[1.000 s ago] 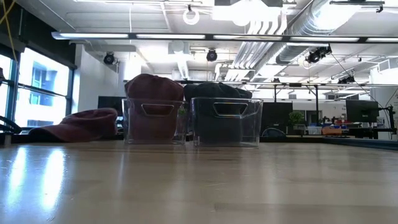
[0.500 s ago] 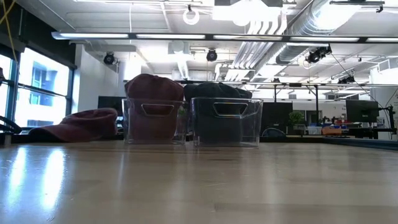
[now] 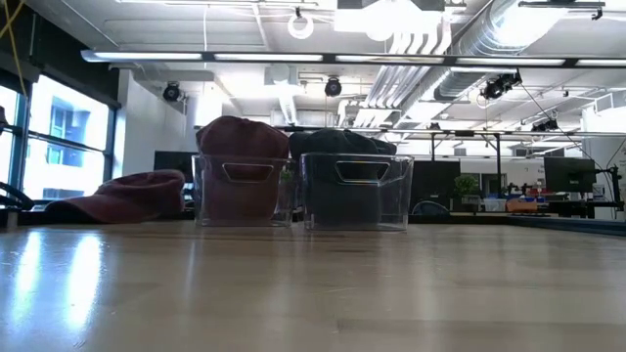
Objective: Pick & Place hat
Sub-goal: Put the blue cap into the right bin
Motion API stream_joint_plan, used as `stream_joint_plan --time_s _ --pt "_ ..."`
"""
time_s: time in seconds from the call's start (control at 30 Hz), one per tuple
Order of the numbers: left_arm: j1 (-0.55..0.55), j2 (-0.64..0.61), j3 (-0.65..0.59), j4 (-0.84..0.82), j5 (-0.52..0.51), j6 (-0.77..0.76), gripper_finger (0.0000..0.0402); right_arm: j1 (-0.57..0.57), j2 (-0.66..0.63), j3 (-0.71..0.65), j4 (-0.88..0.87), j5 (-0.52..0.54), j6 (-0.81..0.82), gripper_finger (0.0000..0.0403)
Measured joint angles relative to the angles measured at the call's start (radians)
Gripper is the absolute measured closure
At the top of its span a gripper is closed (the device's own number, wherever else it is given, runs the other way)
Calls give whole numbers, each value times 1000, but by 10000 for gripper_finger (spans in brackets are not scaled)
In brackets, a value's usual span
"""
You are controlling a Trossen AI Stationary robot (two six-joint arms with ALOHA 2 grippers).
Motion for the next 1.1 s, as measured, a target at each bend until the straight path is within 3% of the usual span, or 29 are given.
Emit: stream_joint_plan --time_s 0.3,0.47,0.57,0.67,0.87,1.1 --pt "-31 155 0 30 -87 -55 336 -31 10 0 -3 -5 5 394" --pt "9 174 1 32 234 -133 392 -30 9 0 -7 -9 28 392" --pt "2 193 -2 26 470 -195 394 -30 7 0 -39 -11 59 388" --pt "-44 211 -3 48 596 -238 391 -30 6 0 -67 -11 73 390" --pt "-145 223 -3 38 633 -261 400 -30 5 0 -67 -19 73 393" --pt "-129 237 12 27 440 -208 401 -31 -3 0 -66 -10 95 389"
